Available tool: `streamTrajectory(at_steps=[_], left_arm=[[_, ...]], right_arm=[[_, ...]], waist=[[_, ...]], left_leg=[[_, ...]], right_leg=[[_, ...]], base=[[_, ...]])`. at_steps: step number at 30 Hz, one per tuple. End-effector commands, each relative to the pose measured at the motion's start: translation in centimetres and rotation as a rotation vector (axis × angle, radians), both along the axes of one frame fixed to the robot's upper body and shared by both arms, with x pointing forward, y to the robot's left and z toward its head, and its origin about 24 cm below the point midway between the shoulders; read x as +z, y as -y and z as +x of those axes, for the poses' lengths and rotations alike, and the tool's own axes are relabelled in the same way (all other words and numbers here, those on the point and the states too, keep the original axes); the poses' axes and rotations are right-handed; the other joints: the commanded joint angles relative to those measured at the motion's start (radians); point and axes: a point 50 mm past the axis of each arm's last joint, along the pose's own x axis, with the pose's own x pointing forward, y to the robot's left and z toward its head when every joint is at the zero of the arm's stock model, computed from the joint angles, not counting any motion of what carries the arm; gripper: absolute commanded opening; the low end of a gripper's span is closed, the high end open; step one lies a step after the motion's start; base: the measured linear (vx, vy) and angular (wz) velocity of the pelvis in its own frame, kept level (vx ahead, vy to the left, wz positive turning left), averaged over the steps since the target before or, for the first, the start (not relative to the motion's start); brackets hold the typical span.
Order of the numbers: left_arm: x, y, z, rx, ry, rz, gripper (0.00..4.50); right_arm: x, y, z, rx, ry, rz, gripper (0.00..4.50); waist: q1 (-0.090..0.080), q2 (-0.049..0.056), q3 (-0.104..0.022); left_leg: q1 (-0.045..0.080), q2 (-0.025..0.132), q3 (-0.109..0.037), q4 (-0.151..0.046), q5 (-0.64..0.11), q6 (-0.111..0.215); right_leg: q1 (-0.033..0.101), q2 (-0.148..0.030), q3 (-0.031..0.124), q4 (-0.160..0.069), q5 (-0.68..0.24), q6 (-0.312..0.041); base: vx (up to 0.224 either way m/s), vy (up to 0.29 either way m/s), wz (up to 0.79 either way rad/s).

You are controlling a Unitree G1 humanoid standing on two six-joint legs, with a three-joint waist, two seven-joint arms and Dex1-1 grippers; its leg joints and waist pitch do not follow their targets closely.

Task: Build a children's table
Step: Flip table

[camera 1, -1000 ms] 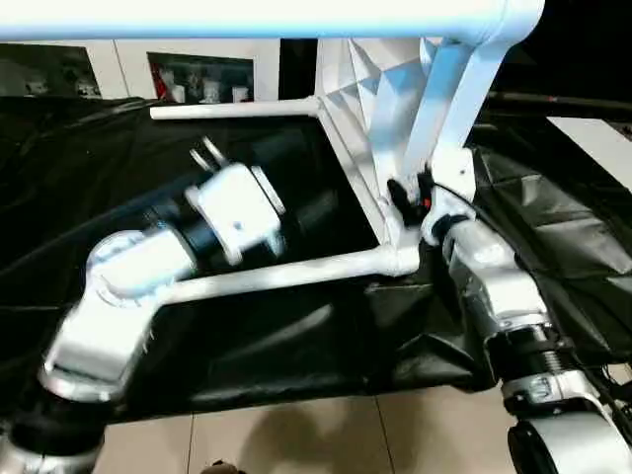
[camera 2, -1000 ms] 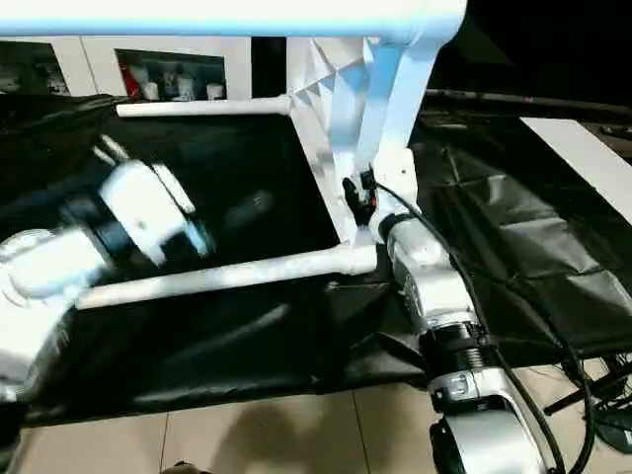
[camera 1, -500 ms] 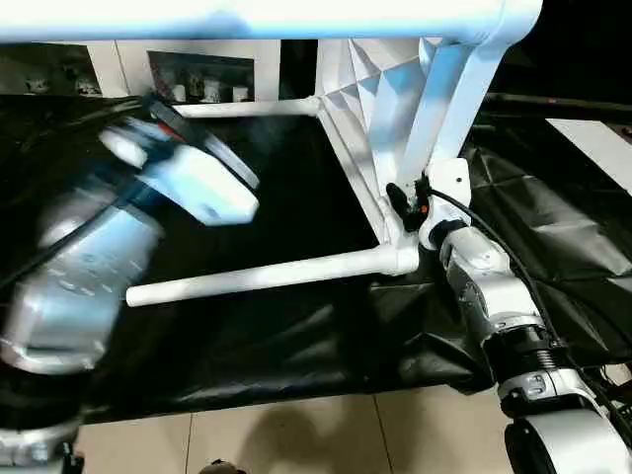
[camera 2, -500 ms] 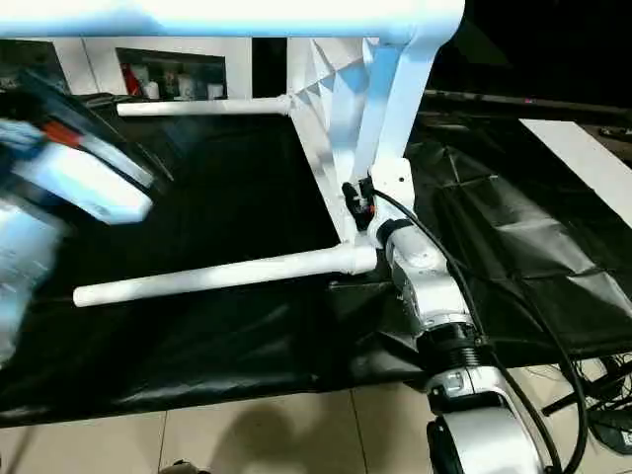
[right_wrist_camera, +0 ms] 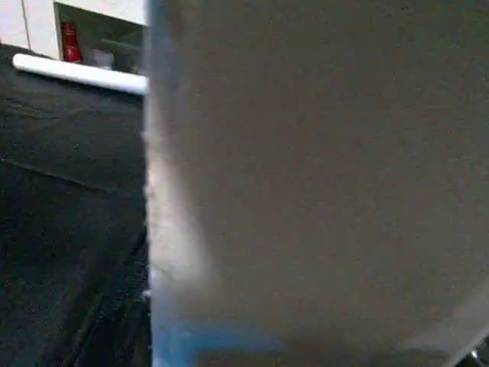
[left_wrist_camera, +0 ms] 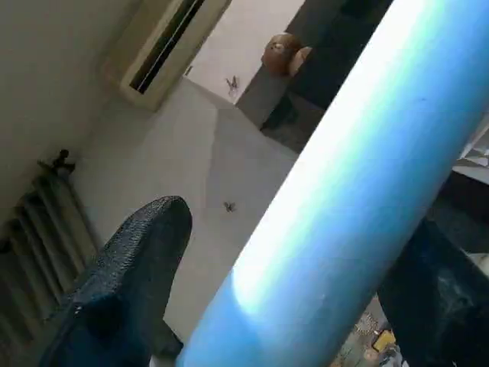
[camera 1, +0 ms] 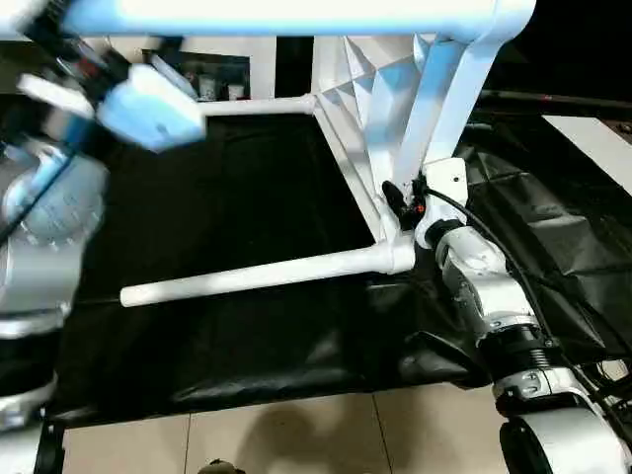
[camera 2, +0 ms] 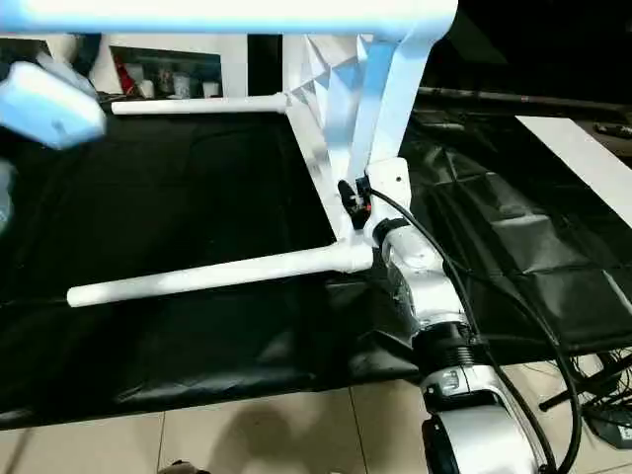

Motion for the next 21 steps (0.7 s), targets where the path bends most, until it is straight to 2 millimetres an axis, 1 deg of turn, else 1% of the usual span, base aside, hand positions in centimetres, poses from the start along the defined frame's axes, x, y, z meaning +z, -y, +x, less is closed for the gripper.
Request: streamTrajectory(at_steps=[1, 2, 3, 4, 5, 7, 8, 9, 11, 13, 15, 16, 17, 18, 19, 20, 21], left_arm=[[0.4, 0.4, -0.3, -0.036, 0.022, -0.023, 3.58], [0.1, 0.9, -0.5, -0.073, 0.021, -0.026, 3.55], [0.0, 1.2, -0.6, -0.092, 0.026, -0.027, 3.55], [-0.1, 1.3, -0.6, -0.095, 0.025, -0.028, 3.55], [-0.4, 1.7, -0.7, -0.110, 0.026, -0.031, 3.32], [-0.6, 1.9, -0.8, -0.119, 0.025, -0.033, 3.27], [-1.0, 2.3, -0.8, -0.130, 0.018, -0.036, 3.24], [-1.2, 2.4, -0.8, -0.137, 0.016, -0.039, 3.24], [-1.4, 2.4, -0.7, -0.132, -0.005, -0.043, 3.14], [-1.6, 2.2, -0.5, -0.124, -0.035, -0.052, 3.12], [-1.8, 2.1, -0.3, -0.119, -0.056, -0.060, 3.06], [-1.9, 1.9, -0.2, -0.112, -0.076, -0.073, 3.03], [-1.9, 1.9, -0.2, -0.112, -0.078, -0.074, 3.02], [-2.0, 1.8, -0.1, -0.109, -0.086, -0.083, 3.01], [-2.0, 1.8, 0.0, -0.107, -0.089, -0.087, 2.98], [-2.1, 1.6, 0.2, -0.107, -0.109, -0.127, 2.94], [-2.2, 1.6, 0.3, -0.107, -0.120, -0.149, 2.91]], right_arm=[[1.1, 0.1, 0.1, 0.005, 0.048, -0.013, 2.01], [1.3, 0.2, 0.2, 0.004, 0.058, -0.016, 2.01], [1.5, 0.3, 0.3, 0.003, 0.061, -0.018, 2.01], [1.5, 0.4, 0.3, 0.003, 0.063, -0.018, 2.01], [1.8, 0.5, 0.4, 0.003, 0.071, -0.023, 2.01], [1.9, 0.6, 0.4, 0.005, 0.077, -0.029, 2.01], [2.4, 0.8, 0.5, 0.013, 0.093, -0.047, 2.01], [2.7, 0.9, 0.6, 0.017, 0.101, -0.055, 2.01], [3.3, 1.0, 0.7, 0.026, 0.123, -0.074, 2.01], [4.1, 1.1, 0.8, 0.033, 0.148, -0.095, 2.01], [4.6, 1.2, 0.9, 0.037, 0.164, -0.105, 2.01], [5.6, 1.5, 1.0, 0.041, 0.192, -0.125, 2.01], [5.6, 1.5, 1.0, 0.041, 0.194, -0.126, 2.01], [6.2, 1.7, 1.1, 0.044, 0.209, -0.138, 2.01], [6.4, 1.7, 1.2, 0.045, 0.214, -0.143, 2.01], [7.6, 2.2, 1.4, 0.051, 0.245, -0.185, 2.01], [8.3, 2.4, 1.5, 0.055, 0.261, -0.208, 2.01]], waist=[[0.007, 0.028, -0.065], [0.007, 0.030, -0.064], [0.006, 0.028, -0.064], [0.008, 0.029, -0.065], [0.009, 0.031, -0.066], [0.009, 0.029, -0.065], [0.010, 0.026, -0.065], [0.012, 0.026, -0.065], [0.015, 0.026, -0.065], [0.017, 0.023, -0.064], [0.021, 0.023, -0.064], [0.024, 0.023, -0.064], [0.027, 0.022, -0.065], [0.028, 0.027, -0.065], [0.028, 0.025, -0.066], [0.030, 0.027, -0.066], [0.031, 0.028, -0.067]], left_leg=[[0.026, 0.046, -0.025, -0.067, -0.132, -0.041], [0.027, 0.046, -0.025, -0.067, -0.136, -0.041], [0.026, 0.046, -0.024, -0.066, -0.142, -0.040], [0.026, 0.047, -0.025, -0.066, -0.135, -0.038], [0.027, 0.047, -0.025, -0.066, -0.125, -0.035], [0.025, 0.046, -0.024, -0.064, -0.117, -0.028], [0.025, 0.046, -0.023, -0.064, -0.115, -0.025], [0.025, 0.047, -0.024, -0.063, -0.111, -0.021], [0.024, 0.047, -0.022, -0.062, -0.102, -0.013], [0.024, 0.046, -0.021, -0.061, -0.102, -0.006], [0.024, 0.047, -0.020, -0.060, -0.092, 0.000], [0.024, 0.046, -0.019, -0.060, -0.083, 0.004], [0.023, 0.045, -0.018, -0.057, -0.064, 0.011], [0.022, 0.044, -0.018, -0.056, -0.053, 0.015], [0.021, 0.044, -0.017, -0.055, -0.044, 0.020], [0.018, 0.042, -0.016, -0.052, -0.015, 0.036], [0.020, 0.042, -0.015, -0.050, -0.006, 0.040]], right_leg=[[0.038, -0.056, 0.038, -0.055, 0.074, -0.210], [0.038, -0.055, 0.038, -0.056, 0.070, -0.210], [0.038, -0.056, 0.038, -0.056, 0.063, -0.208], [0.038, -0.057, 0.038, -0.056, 0.067, -0.210], [0.039, -0.056, 0.038, -0.055, 0.081, -0.212], [0.039, -0.056, 0.038, -0.054, 0.090, -0.211], [0.040, -0.056, 0.038, -0.055, 0.089, -0.211], [0.041, -0.057, 0.039, -0.054, 0.090, -0.213], [0.040, -0.057, 0.039, -0.054, 0.095, -0.215], [0.039, -0.056, 0.040, -0.055, 0.084, -0.214], [0.039, -0.057, 0.040, -0.054, 0.082, -0.217], [0.040, -0.058, 0.040, -0.054, 0.085, -0.220], [0.041, -0.057, 0.040, -0.051, 0.097, -0.224], [0.041, -0.056, 0.041, -0.049, 0.108, -0.225], [0.041, -0.056, 0.041, -0.049, 0.118, -0.227], [0.042, -0.055, 0.040, -0.046, 0.147, -0.235], [0.043, -0.055, 0.040, -0.045, 0.158, -0.239]], base=[[0.000, 0.000, 0.00], [0.000, 0.000, 0.00], [0.000, 0.000, 0.00], [0.000, 0.000, 0.00], [0.000, 0.000, 0.00], [0.000, 0.000, 0.00], [0.000, 0.000, 0.00], [0.000, 0.000, 0.00], [0.000, 0.000, 0.00], [0.000, 0.000, 0.00], [0.000, 0.000, 0.00], [0.000, 0.000, 0.00], [0.000, 0.000, 0.00], [0.000, 0.000, 0.00], [0.000, 0.000, 0.00], [0.000, 0.000, 0.00], [0.000, 0.000, 0.00]])
